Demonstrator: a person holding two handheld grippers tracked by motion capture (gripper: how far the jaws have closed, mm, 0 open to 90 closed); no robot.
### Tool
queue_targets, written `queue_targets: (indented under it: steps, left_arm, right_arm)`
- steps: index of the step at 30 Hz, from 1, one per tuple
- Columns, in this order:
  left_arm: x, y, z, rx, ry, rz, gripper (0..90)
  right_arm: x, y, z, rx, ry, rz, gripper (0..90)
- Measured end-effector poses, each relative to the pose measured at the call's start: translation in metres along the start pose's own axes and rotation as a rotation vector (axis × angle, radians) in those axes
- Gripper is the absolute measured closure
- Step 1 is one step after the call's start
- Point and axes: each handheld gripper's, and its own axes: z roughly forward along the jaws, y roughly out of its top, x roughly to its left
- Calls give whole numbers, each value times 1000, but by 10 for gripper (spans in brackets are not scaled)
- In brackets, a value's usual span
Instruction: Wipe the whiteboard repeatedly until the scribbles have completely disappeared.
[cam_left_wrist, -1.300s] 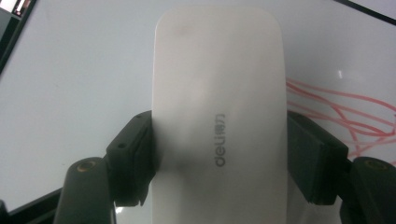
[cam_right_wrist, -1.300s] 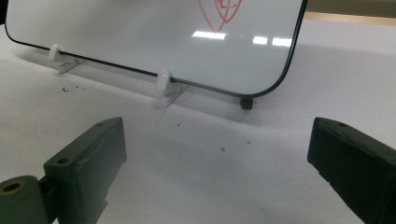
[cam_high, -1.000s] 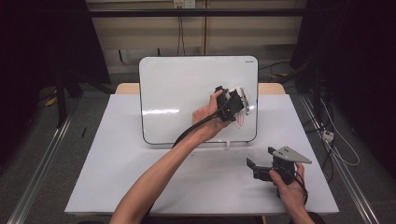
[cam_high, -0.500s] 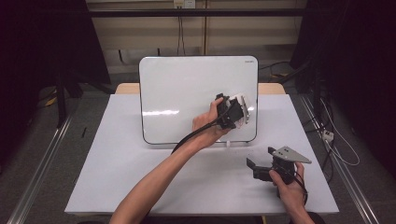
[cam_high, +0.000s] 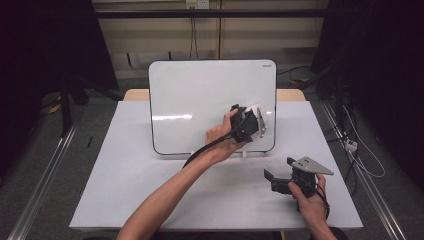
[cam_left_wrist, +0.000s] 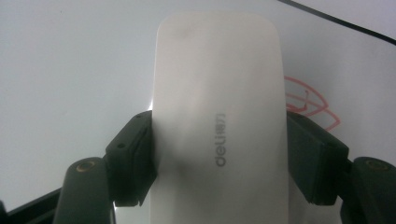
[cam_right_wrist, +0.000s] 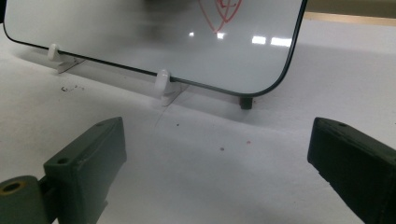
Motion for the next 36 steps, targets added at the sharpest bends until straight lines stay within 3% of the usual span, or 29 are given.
queue_targets:
  steps: [9,19,27,36]
  left_arm:
    - [7,1,1,-16,-12,7,310]
    - [23,9,3,-18,-1,-30,311]
    - [16,7,3,-32,25,-13,312]
    - [11,5,3,-32,23,-3,312]
  right_arm:
    - [0,0,0,0,1,-2,45]
    - [0,0,1,-1,2,-1,45]
    - [0,0,1,0,5,-3,45]
    - [0,0,0,-1,5,2,45]
